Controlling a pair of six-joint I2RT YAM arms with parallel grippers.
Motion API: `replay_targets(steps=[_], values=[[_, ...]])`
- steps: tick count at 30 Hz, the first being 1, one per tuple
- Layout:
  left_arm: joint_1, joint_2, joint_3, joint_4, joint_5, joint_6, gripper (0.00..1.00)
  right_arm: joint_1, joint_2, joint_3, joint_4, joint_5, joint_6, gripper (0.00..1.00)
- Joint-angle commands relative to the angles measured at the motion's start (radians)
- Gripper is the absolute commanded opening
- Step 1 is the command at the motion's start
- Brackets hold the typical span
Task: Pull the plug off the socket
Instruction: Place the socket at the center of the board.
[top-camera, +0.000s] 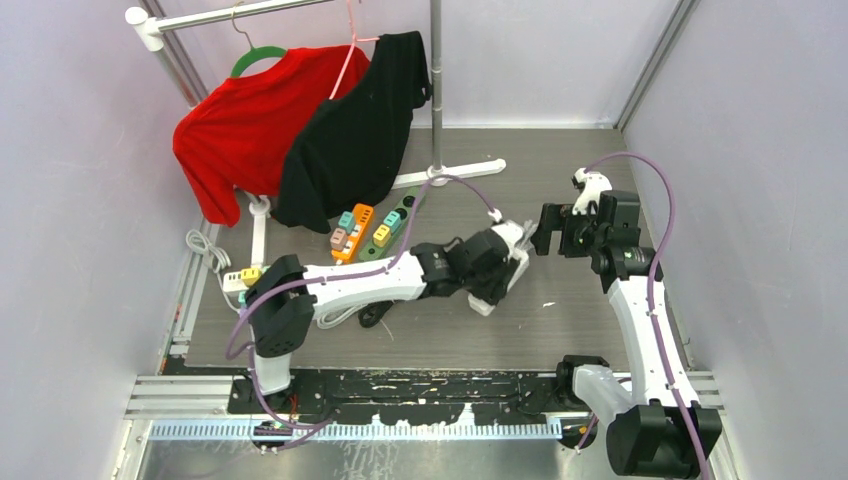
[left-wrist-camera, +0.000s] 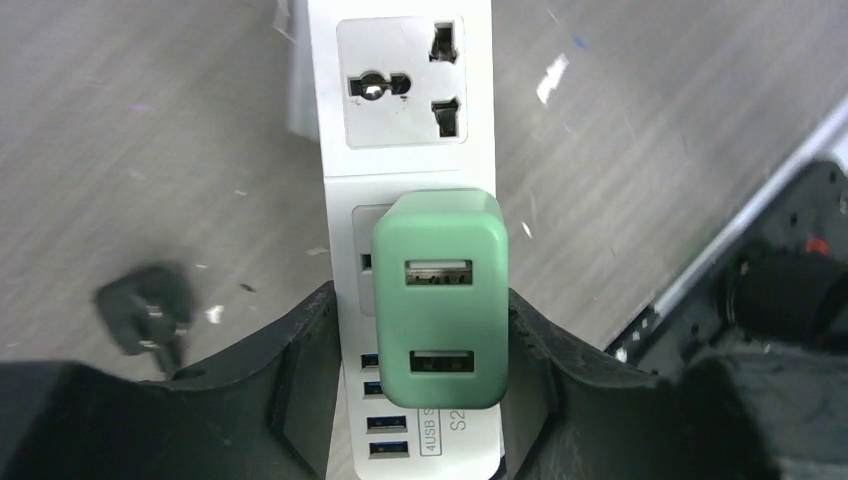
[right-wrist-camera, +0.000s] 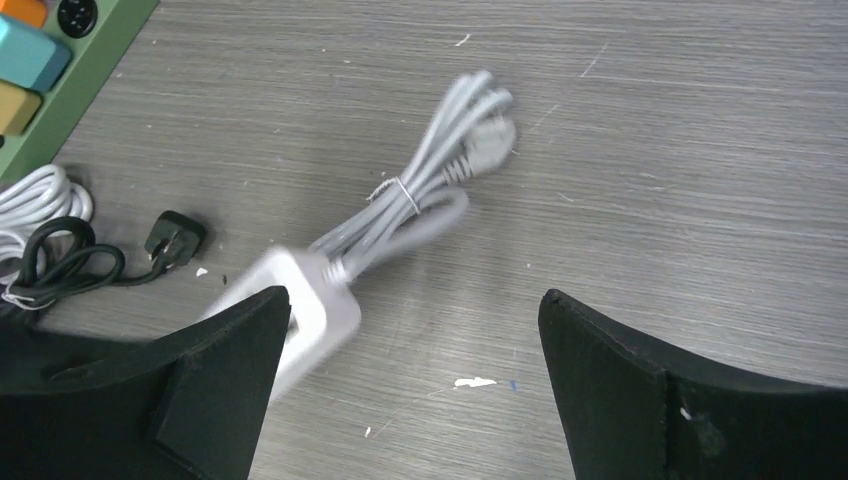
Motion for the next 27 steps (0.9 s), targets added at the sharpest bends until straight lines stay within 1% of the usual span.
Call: replay_targets(steps=[1, 5, 9, 11, 13, 15, 16, 17, 18, 19, 22, 27], values=[[-0.065, -0.019, -0.103, 0.158, 0.073, 0.082, 0.0, -0.007, -0.005, 0.02, 0.052, 0.043, 0.016, 0.99], [-0.092, -0.042, -0.2, 0.206, 0.08, 0.124, 0.0, -0.008, -0.004, 0.024, 0.033, -0.017, -0.002, 1.0], [-0.093, -0.055, -0.275, 0.225, 0.077, 0.149, 0.0, -0.008, -0.003, 0.023, 0.025, -0.049, -0.012, 1.0], [-0.095, -0.051, -0.298, 0.227, 0.078, 0.16, 0.08, -0.007, -0.003, 0.024, 0.02, -0.066, -0.019, 0.99], [-0.098, -0.048, -0.323, 0.23, 0.071, 0.165, 0.19, -0.007, -0.005, 0.026, 0.008, -0.103, -0.04, 0.99], [-0.098, -0.054, -0.349, 0.236, 0.063, 0.166, 0.36, -0.009, -0.007, 0.026, -0.008, -0.151, -0.064, 1.0], [-0.098, -0.062, -0.361, 0.24, 0.059, 0.164, 0.46, -0.008, -0.008, 0.027, -0.017, -0.176, -0.076, 1.0], [-0.099, -0.076, -0.374, 0.247, 0.056, 0.161, 0.59, -0.007, -0.009, 0.026, -0.026, -0.197, -0.086, 1.0], [-0.1, -0.092, -0.389, 0.258, 0.056, 0.16, 0.67, -0.007, -0.009, 0.026, -0.032, -0.22, -0.096, 1.0], [-0.1, -0.112, -0.411, 0.273, 0.056, 0.16, 0.71, -0.007, -0.01, 0.026, -0.04, -0.242, -0.106, 1.0], [-0.103, -0.191, -0.467, 0.325, 0.063, 0.166, 0.78, -0.007, -0.011, 0.028, -0.058, -0.294, -0.135, 0.99], [-0.107, -0.34, -0.591, 0.459, 0.106, 0.176, 0.8, -0.007, -0.015, 0.026, -0.094, -0.404, -0.212, 1.0]])
